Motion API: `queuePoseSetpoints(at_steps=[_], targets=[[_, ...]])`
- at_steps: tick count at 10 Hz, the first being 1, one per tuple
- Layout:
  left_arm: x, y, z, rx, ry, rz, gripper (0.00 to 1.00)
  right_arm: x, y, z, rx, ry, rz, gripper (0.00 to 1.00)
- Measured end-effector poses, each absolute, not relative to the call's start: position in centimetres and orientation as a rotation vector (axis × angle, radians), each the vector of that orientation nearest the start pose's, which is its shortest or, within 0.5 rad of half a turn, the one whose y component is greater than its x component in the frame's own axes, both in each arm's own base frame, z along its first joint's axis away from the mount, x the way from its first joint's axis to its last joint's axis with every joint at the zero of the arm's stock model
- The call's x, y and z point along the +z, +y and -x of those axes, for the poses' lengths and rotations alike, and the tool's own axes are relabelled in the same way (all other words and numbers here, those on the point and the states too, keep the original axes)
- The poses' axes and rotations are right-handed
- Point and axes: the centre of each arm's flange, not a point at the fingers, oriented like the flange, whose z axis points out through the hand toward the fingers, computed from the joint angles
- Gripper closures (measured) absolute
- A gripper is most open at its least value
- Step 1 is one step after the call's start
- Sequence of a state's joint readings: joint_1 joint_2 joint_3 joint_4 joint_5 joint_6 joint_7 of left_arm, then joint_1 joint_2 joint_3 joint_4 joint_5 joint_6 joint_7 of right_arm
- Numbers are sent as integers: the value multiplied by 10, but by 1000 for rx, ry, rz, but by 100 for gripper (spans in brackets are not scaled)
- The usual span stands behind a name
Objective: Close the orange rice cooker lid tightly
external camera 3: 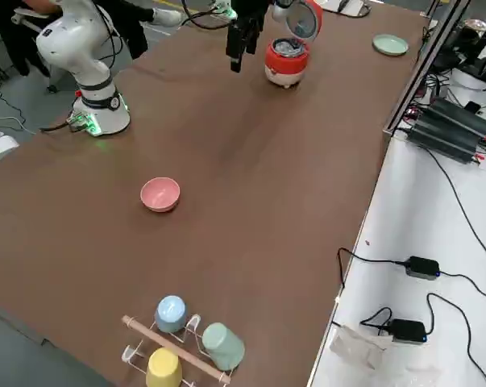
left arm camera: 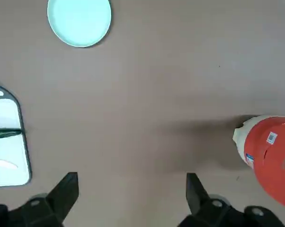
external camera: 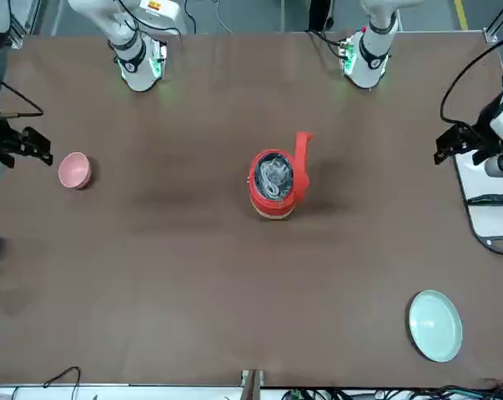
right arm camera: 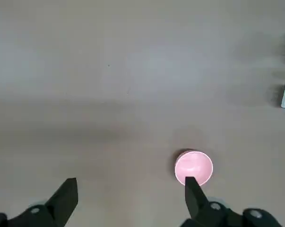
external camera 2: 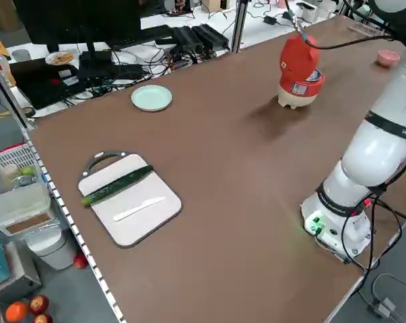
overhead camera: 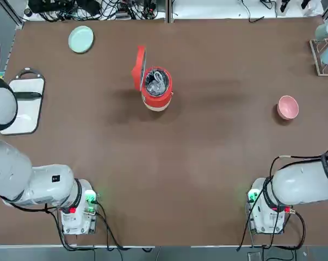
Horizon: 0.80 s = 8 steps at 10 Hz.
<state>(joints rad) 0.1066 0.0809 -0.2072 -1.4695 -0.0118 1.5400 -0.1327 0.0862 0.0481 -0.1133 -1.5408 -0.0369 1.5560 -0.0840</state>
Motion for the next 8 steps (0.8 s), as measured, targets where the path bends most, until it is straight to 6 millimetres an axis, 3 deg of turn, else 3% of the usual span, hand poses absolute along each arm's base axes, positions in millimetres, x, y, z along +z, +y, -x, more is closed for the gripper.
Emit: queuePoseSetpoints(at_steps=[4, 5, 6, 8], targets=[[594, -115, -573, 37, -282, 3163, 17, 609, -13, -567, 65, -104, 3178, 0], [583, -126, -574, 36, -341, 3161, 25, 609, -11, -567, 65, -109, 3177, 0], [573, -137, -573, 33, -388, 3159, 40, 609, -10, -567, 63, -121, 3176, 0], [548, -167, -568, 28, -452, 3159, 55, 606, 2, -570, 39, -309, 3091, 0]])
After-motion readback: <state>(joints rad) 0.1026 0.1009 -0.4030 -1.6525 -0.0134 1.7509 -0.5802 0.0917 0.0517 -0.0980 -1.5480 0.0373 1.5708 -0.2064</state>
